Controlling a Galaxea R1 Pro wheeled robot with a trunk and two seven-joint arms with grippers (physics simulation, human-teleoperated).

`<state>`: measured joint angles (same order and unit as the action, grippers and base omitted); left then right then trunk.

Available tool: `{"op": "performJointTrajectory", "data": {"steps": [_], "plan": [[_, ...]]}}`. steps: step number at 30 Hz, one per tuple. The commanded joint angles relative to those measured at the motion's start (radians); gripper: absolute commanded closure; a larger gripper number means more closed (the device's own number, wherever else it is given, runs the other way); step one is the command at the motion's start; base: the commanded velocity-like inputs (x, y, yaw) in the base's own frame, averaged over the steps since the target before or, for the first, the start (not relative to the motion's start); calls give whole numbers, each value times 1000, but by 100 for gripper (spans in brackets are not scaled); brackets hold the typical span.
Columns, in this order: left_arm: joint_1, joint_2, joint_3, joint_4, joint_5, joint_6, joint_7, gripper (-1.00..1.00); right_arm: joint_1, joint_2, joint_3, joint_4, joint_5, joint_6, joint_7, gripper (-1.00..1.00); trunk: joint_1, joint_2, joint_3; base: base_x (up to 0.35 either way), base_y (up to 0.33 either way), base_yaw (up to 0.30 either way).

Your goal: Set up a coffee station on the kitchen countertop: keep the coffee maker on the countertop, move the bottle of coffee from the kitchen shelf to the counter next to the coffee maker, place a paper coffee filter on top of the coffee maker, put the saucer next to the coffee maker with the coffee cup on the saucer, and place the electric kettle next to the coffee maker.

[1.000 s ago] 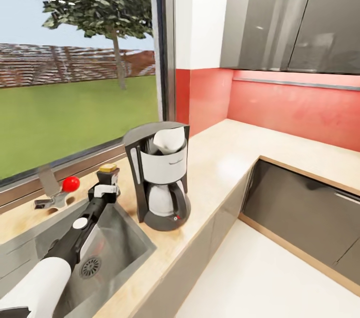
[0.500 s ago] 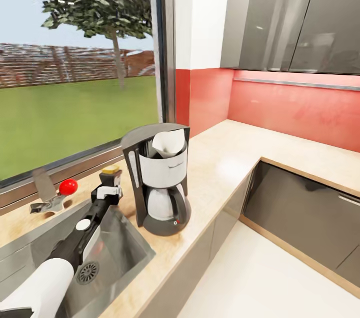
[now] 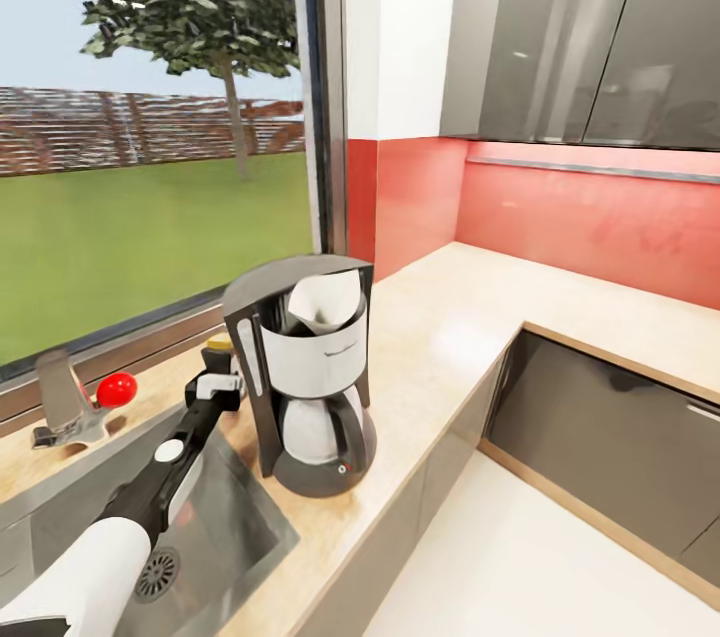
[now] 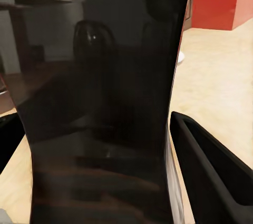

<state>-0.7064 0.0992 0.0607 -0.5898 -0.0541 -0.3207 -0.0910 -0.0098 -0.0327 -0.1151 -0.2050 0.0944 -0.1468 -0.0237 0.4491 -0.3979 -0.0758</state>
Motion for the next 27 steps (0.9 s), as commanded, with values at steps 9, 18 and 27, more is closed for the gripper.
{"op": "performJointTrajectory", "data": {"steps": [9,18,27], "plan": [[1,1,7,36,-9,-6,-3,100,-1,1,-8,1,10,-4,-1,-100,1,-2,-2,24,0,0],[4,1,7,42,-9,-9,-3,100,-1,1,-7,1,10,-4,-1,-100,1,-2,-2,0,0,0],[9,1,7,67,-9,-11,-2,-100,-1,1,-6,1,10,-4,-1,-100,1,-2,-2,0,0,0]]}}
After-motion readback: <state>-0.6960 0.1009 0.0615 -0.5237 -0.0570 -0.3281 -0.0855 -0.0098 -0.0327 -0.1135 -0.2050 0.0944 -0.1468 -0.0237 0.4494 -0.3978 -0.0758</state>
